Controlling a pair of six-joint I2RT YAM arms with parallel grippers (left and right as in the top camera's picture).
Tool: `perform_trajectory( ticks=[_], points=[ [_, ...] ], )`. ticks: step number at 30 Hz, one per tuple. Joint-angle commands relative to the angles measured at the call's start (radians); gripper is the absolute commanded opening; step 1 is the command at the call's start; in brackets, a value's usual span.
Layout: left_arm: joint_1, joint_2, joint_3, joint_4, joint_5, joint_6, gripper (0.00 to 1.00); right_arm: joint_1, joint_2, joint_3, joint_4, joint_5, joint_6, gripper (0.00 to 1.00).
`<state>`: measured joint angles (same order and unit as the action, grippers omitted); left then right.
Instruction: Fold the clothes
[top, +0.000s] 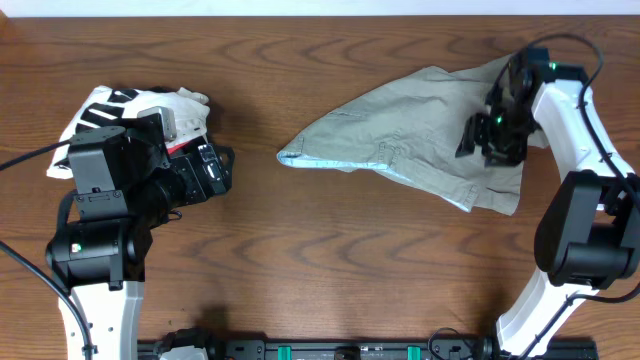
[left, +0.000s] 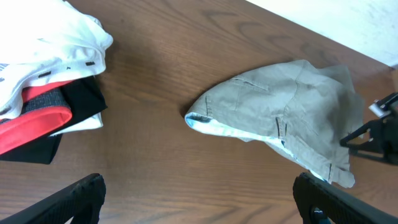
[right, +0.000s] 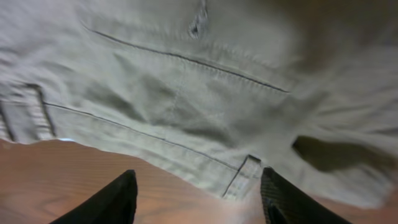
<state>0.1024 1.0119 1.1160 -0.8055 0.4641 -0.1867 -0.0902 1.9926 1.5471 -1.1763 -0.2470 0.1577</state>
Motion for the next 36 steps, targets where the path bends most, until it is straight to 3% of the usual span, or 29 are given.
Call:
perform_trajectory(
  ticks=[1, 7, 12, 16, 23, 31, 34, 36],
  points=[
    [-0.003, 0.0, 0.021, -0.001, -0.005, -0.002, 0.98, -0.004, -0.011, -0.065, 0.044, -0.046, -0.043, 0.64],
    [-0.003, 0.0, 0.021, -0.009, -0.005, -0.001, 0.98, -0.004, -0.011, -0.219, 0.15, -0.03, 0.005, 0.62],
    [-0.003, 0.0, 0.02, -0.018, -0.005, 0.011, 0.98, -0.004, -0.011, -0.259, 0.172, -0.035, 0.014, 0.54],
    [-0.003, 0.0, 0.02, -0.017, -0.005, 0.013, 0.98, -0.004, -0.012, -0.256, 0.192, -0.089, 0.014, 0.26],
    [-0.003, 0.0, 0.02, -0.017, -0.005, 0.013, 0.98, -0.005, -0.075, -0.197, 0.161, -0.176, -0.018, 0.01],
    [-0.003, 0.0, 0.021, -0.017, -0.005, 0.013, 0.98, -0.006, -0.262, -0.172, 0.058, -0.09, -0.008, 0.04],
    [-0.003, 0.0, 0.02, -0.017, -0.005, 0.013, 0.98, -0.006, -0.274, -0.179, -0.037, -0.02, -0.002, 0.37],
    [-0.003, 0.0, 0.021, -0.017, -0.005, 0.013, 0.98, -0.006, -0.272, -0.214, -0.05, -0.003, -0.002, 0.46]
  ],
)
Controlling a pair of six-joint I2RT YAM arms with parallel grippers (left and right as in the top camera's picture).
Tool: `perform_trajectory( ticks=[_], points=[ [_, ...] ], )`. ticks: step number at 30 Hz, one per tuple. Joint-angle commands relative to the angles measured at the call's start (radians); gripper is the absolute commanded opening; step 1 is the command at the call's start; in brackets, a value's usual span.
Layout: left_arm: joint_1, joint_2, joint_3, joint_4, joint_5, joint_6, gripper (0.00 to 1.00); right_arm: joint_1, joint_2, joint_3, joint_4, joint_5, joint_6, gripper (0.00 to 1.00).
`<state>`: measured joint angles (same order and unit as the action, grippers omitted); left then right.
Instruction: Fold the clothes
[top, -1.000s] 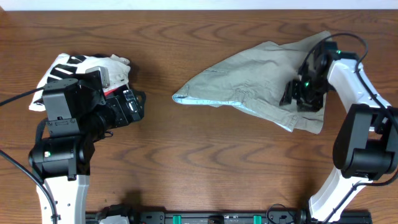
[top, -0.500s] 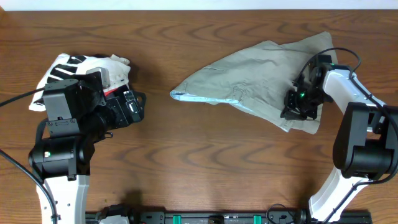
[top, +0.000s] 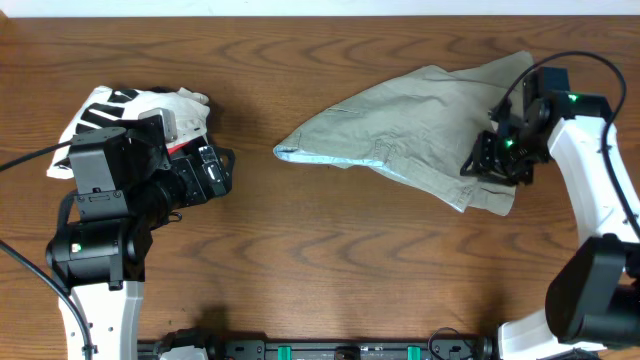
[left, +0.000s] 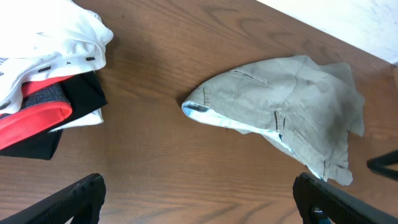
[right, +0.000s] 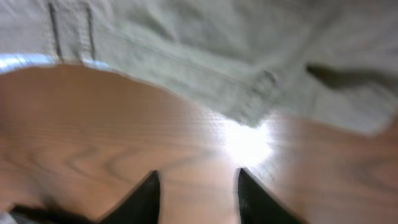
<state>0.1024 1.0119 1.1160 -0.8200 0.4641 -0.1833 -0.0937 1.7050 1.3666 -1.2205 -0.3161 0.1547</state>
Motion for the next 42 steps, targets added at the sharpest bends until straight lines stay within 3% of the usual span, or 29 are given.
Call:
perform_trajectory(
  ticks=[1, 5, 11, 25, 27, 31, 35, 42],
  points=[
    [-0.003, 0.0, 0.021, -0.002, -0.005, 0.01, 0.98, -0.003, 0.016, -0.053, 0.004, 0.065, 0.002, 0.49],
    [-0.003, 0.0, 0.02, -0.003, -0.005, 0.01, 0.98, -0.002, 0.016, -0.159, 0.097, 0.065, 0.054, 0.57],
    [-0.003, 0.0, 0.02, -0.009, -0.005, 0.01, 0.98, -0.002, 0.016, -0.339, 0.302, 0.036, 0.15, 0.61],
    [-0.003, 0.0, 0.02, -0.013, -0.005, 0.01, 0.98, -0.005, 0.016, -0.535, 0.674, 0.037, 0.238, 0.61],
    [-0.003, 0.0, 0.02, -0.017, -0.005, 0.01, 0.98, -0.005, 0.016, -0.535, 0.686, 0.027, 0.238, 0.54],
    [-0.003, 0.0, 0.02, -0.029, -0.005, 0.01, 0.98, -0.005, 0.016, -0.535, 0.673, 0.025, 0.238, 0.22],
    [-0.003, 0.0, 0.02, -0.04, -0.005, 0.01, 0.98, -0.005, 0.002, -0.534, 0.643, -0.011, 0.223, 0.03],
    [-0.003, 0.0, 0.02, -0.04, -0.005, 0.01, 0.98, -0.005, -0.196, -0.475, 0.483, -0.025, 0.191, 0.01]
  ],
)
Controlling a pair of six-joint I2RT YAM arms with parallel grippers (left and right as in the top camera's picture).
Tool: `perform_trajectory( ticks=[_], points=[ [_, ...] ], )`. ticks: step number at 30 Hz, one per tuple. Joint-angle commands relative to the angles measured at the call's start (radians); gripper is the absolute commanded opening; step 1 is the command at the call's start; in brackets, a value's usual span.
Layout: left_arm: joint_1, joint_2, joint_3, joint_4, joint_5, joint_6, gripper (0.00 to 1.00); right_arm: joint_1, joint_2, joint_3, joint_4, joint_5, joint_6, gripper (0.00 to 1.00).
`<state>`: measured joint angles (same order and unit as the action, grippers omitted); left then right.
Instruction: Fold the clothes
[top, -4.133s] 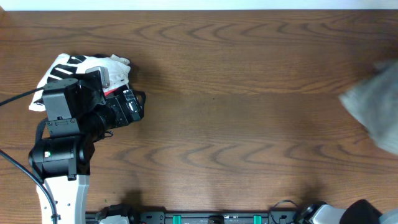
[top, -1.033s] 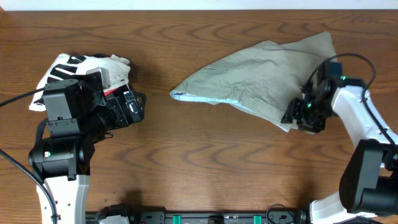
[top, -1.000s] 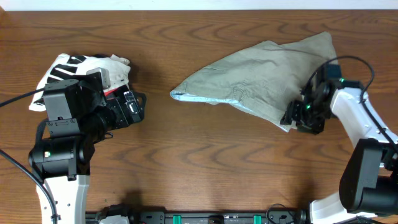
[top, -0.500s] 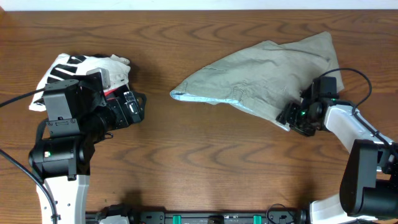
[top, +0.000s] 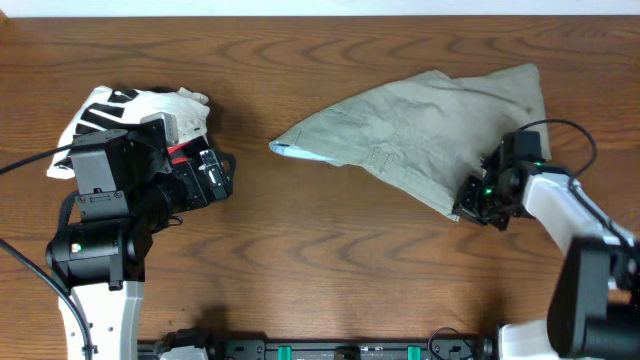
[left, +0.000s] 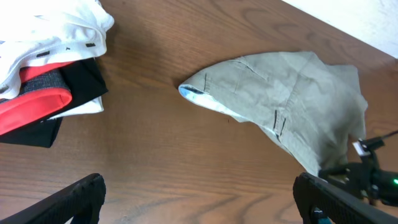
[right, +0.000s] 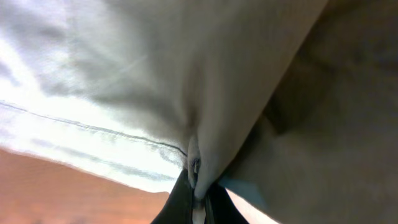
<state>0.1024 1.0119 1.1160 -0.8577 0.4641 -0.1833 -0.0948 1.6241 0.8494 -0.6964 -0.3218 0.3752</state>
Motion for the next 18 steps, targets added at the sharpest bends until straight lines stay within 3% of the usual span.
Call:
perform_trajectory(
  ticks=[1, 8, 16, 18],
  points=[
    [-0.003, 0.0, 0.02, -0.003, -0.005, 0.01, 0.98, -0.003, -0.163, 0.062, -0.086, -0.019, -0.045, 0.01],
    [-0.003, 0.0, 0.02, 0.001, -0.005, 0.01, 0.98, -0.003, -0.479, 0.279, -0.397, 0.024, -0.169, 0.01],
    [-0.003, 0.0, 0.02, 0.01, -0.005, 0.01, 0.98, -0.002, -0.542, 0.433, -0.362, -0.038, -0.159, 0.05],
    [-0.003, 0.0, 0.021, 0.01, -0.005, 0.01, 0.98, -0.002, -0.513, 0.431, -0.375, -0.034, -0.16, 0.01]
  ],
)
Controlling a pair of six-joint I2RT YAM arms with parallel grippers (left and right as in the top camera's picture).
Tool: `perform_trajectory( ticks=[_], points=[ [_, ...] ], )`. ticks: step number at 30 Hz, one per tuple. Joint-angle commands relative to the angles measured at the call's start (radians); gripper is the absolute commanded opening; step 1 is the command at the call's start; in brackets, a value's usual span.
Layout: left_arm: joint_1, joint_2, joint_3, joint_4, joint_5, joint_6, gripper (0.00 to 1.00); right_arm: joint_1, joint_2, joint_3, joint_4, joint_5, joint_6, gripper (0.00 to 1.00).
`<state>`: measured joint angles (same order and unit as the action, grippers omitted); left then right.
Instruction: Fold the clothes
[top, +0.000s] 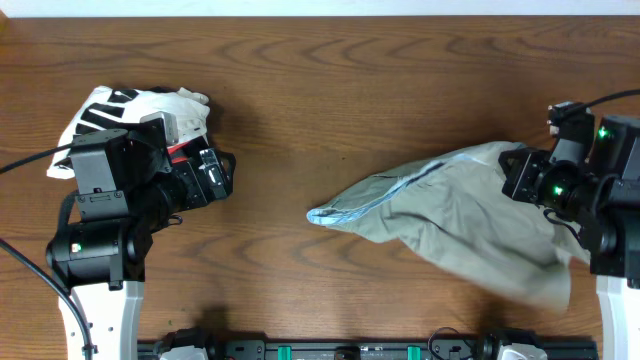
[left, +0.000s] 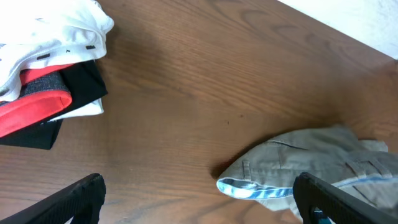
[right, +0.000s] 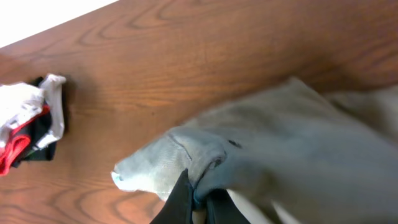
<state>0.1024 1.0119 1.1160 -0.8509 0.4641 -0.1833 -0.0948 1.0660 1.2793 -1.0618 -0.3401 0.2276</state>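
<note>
Khaki shorts (top: 455, 220) lie crumpled on the right half of the table, their light blue inner waistband (top: 330, 215) pointing left. My right gripper (top: 528, 175) is shut on a fold of the shorts (right: 205, 168) at their upper right and holds it lifted. The shorts also show in the left wrist view (left: 311, 171), at the lower right. My left gripper (left: 199, 199) hangs open above bare wood near the pile of clothes, with nothing between its fingers (left: 74, 199).
A pile of clothes (top: 140, 115) in white, black and red lies at the far left, partly under the left arm (top: 100, 230). The same pile (left: 43, 68) fills the upper left of the left wrist view. The right arm (top: 610, 200) stands at the right edge.
My right gripper, shut on the shorts, has risen and moved back. The shorts came with it toward the front right; their waistband tip now lies nearer the front. The left arm stayed still.
My right gripper hovered open over the shorts' right side at the back of the table. It then sat open at their front right edge. Later it was shut on that edge, low at the table. Now it holds the fold lifted and the shorts lie nearer the front.
</note>
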Motion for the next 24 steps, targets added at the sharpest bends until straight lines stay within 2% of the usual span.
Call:
perform_trajectory(
  ticks=[1, 6, 9, 12, 15, 18, 19, 21, 24],
  points=[
    [-0.003, 0.0, 0.02, 0.002, -0.005, 0.01, 0.98, -0.002, 0.063, 0.002, -0.012, -0.014, -0.013, 0.01],
    [-0.003, 0.0, 0.02, 0.002, -0.005, 0.01, 0.98, -0.002, 0.151, 0.002, 0.068, -0.075, -0.011, 0.01],
    [-0.003, 0.0, 0.02, 0.006, -0.005, 0.01, 0.98, -0.002, 0.23, 0.002, 0.177, -0.122, 0.011, 0.01],
    [-0.003, 0.0, 0.02, 0.01, -0.005, 0.01, 0.98, -0.002, 0.341, 0.002, 0.383, -0.168, 0.031, 0.01],
    [-0.003, 0.0, 0.021, 0.011, -0.005, 0.01, 0.98, -0.001, 0.477, 0.003, 0.68, -0.269, 0.059, 0.01],
    [-0.003, 0.0, 0.021, 0.01, -0.005, 0.01, 0.98, 0.005, 0.623, 0.005, 0.985, -0.317, 0.213, 0.02],
    [-0.003, 0.0, 0.02, 0.01, -0.005, 0.01, 0.98, 0.004, 0.666, 0.006, 1.066, -0.333, 0.266, 0.1],
    [-0.003, 0.0, 0.02, 0.009, -0.005, 0.01, 0.98, 0.002, 0.76, 0.02, 1.208, -0.368, 0.417, 0.38],
    [-0.003, 0.0, 0.02, 0.006, -0.005, 0.01, 0.98, -0.003, 0.856, 0.04, 1.31, -0.442, 0.493, 0.69]
  ],
)
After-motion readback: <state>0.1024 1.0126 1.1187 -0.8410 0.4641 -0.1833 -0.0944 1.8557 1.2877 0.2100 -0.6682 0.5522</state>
